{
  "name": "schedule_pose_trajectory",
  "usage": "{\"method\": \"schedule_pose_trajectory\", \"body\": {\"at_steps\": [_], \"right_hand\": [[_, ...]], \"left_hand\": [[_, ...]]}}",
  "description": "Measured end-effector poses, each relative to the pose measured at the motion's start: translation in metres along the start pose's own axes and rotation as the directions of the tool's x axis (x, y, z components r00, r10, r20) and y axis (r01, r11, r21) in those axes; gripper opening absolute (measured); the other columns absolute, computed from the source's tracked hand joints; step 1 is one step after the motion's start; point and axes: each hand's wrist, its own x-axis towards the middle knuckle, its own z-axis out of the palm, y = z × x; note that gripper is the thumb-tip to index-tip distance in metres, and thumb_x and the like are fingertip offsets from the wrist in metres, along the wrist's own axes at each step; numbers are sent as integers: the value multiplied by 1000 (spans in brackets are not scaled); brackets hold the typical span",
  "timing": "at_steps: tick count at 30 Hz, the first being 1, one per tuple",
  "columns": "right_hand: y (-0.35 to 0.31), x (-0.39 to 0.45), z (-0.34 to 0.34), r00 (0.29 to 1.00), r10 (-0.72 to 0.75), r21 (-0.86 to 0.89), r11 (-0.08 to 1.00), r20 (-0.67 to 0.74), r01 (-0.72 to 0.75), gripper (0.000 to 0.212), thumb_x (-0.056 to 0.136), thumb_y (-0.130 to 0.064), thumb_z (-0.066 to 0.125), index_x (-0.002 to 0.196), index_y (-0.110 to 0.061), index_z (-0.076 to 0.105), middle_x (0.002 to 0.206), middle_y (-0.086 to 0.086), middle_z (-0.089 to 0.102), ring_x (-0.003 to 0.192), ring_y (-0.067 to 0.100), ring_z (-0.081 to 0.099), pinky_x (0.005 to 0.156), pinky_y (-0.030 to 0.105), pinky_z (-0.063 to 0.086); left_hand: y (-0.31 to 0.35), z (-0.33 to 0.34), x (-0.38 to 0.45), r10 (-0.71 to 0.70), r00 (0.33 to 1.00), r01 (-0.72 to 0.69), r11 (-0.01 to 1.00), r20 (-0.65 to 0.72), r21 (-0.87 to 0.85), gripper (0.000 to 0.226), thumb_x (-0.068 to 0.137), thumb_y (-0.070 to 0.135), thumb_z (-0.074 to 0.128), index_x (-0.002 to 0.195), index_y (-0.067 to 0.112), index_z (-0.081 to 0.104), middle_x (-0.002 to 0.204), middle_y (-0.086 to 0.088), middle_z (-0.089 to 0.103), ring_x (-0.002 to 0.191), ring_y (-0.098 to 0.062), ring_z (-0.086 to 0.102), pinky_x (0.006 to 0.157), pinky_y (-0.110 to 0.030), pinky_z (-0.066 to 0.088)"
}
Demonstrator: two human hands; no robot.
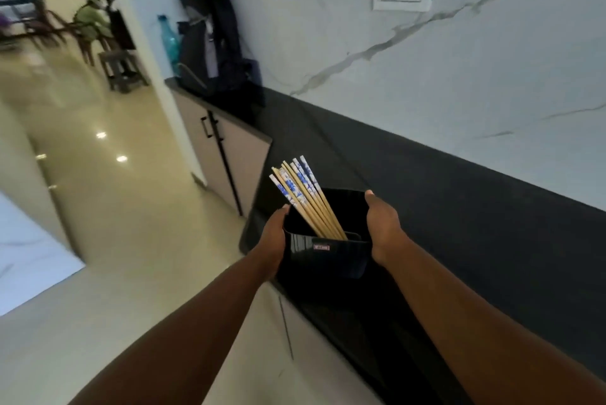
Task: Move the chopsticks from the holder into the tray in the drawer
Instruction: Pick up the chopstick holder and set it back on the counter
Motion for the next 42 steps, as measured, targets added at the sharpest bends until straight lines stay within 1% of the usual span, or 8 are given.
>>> {"method": "schedule_pose_trajectory", "body": {"at_steps": [3, 6, 13, 23, 28, 34, 38, 42], "right_hand": [[14, -14, 32, 996, -8, -58, 998, 88, 13, 55, 97, -45, 46, 142, -14, 43, 136, 4, 52, 121, 25, 50, 107, 37, 34], [31, -35, 65, 986, -2, -115, 993, 169, 22, 47, 96, -45, 47, 132, -16, 51, 106, -3, 61, 94, 18, 57, 92, 33, 40], [103, -129, 142, 916, 58, -311, 948, 396, 74, 27, 94, -40, 47, 91, -19, 63, 88, 9, 69, 84, 25, 67, 62, 31, 49], [290, -323, 207, 714, 312, -538, 836, 627, 106, 30, 94, -38, 50, 89, -14, 67, 83, 12, 73, 75, 29, 70, 74, 37, 55], [375, -435, 237, 528, 473, -644, 739, 706, 199, 28, 91, -37, 56, 90, -12, 68, 73, 11, 74, 67, 26, 69, 61, 29, 51], [458, -570, 266, 292, 591, -656, 622, 752, 429, 31, 86, -32, 64, 108, -9, 63, 102, 16, 69, 94, 32, 66, 86, 39, 53], [505, -652, 278, 125, 652, -593, 571, 748, 568, 17, 84, -31, 65, 93, -17, 64, 96, 10, 70, 86, 25, 65, 67, 30, 48], [544, -718, 297, -7, 693, -519, 546, 720, 658, 8, 84, -28, 65, 82, -21, 62, 85, 0, 66, 76, 14, 60, 57, 26, 39]], "left_hand": [[0, -35, -27, 111, 989, -107, 993, -99, 38, 40, 99, 38, 37, 104, 16, 70, 101, -10, 75, 89, -23, 73, 81, -39, 54], [-4, -71, -61, 190, 971, -180, 980, -148, 83, 45, 100, 38, 31, 106, 15, 70, 100, -7, 75, 94, -24, 72, 86, -43, 54], [-35, -171, -176, 162, 899, -196, 980, -407, -42, 50, 97, 38, 28, 108, 9, 68, 104, -17, 73, 103, -36, 66, 94, -52, 48], [-152, -314, -418, 95, 756, -223, 968, -648, -118, 39, 100, 31, 31, 104, 16, 67, 89, -3, 77, 77, -16, 73, 59, -23, 53], [-215, -362, -549, 16, 609, -266, 946, -793, -185, 37, 99, 32, 32, 102, 22, 67, 87, 3, 78, 76, -12, 74, 64, -27, 51], [-266, -392, -685, -30, 331, -355, 922, -943, -154, 38, 95, 40, 34, 92, 29, 71, 81, 10, 76, 68, -1, 70, 63, -27, 43], [-291, -407, -758, -60, 151, -421, 899, -987, -120, 47, 96, 38, 33, 75, 45, 73, 74, 16, 74, 63, 6, 66, 67, -31, 39], [-310, -431, -811, -133, 3, -464, 878, -991, -119, 44, 97, 37, 33, 78, 28, 72, 64, 14, 71, 55, 5, 64, 65, -30, 36]]}}
